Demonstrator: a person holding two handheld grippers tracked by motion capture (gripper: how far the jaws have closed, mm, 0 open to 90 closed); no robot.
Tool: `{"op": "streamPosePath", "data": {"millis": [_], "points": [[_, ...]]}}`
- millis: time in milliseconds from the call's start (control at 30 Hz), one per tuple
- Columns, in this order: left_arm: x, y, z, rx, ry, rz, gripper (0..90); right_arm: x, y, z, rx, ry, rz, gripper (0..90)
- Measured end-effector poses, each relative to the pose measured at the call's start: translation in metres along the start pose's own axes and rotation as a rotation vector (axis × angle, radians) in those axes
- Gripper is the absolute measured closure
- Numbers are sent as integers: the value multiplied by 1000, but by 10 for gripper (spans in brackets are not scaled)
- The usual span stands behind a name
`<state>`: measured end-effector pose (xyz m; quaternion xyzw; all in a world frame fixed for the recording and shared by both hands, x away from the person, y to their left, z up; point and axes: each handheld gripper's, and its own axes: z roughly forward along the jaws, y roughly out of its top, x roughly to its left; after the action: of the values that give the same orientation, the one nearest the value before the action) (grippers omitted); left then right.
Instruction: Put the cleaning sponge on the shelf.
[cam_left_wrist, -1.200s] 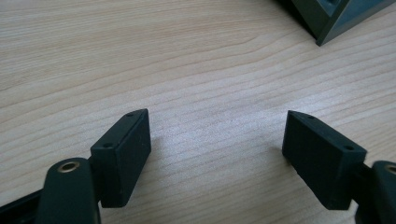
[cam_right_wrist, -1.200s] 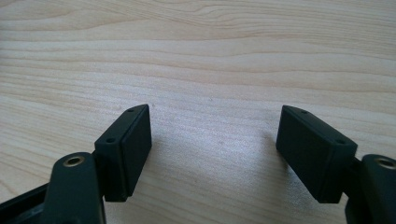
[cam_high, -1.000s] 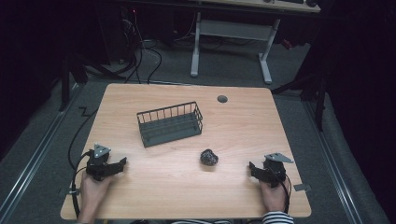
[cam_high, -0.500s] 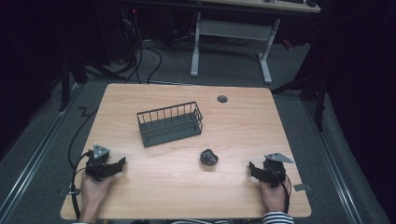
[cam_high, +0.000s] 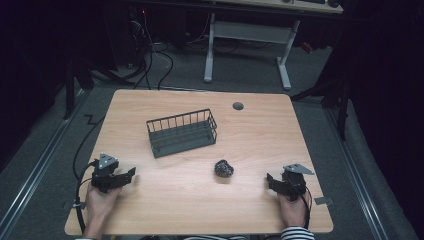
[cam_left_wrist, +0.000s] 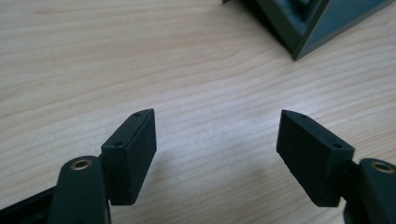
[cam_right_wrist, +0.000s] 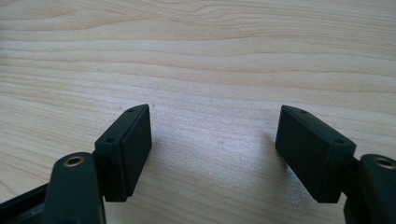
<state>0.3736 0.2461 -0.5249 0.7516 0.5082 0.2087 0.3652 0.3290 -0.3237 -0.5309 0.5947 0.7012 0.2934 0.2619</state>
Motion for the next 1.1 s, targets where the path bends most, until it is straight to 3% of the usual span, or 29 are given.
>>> {"op": "streamPosePath", "data": {"millis": [600,767,1100], "points": [[-16,45,-11,-33,-110,26,288,0,0,0,1,0,1,272],[-21,60,-19,-49,-129,45,285,0,0,0,1,0,2,272],[-25,78,-20,-70,-165,38,278,0,0,0,1,1,1,272]]}}
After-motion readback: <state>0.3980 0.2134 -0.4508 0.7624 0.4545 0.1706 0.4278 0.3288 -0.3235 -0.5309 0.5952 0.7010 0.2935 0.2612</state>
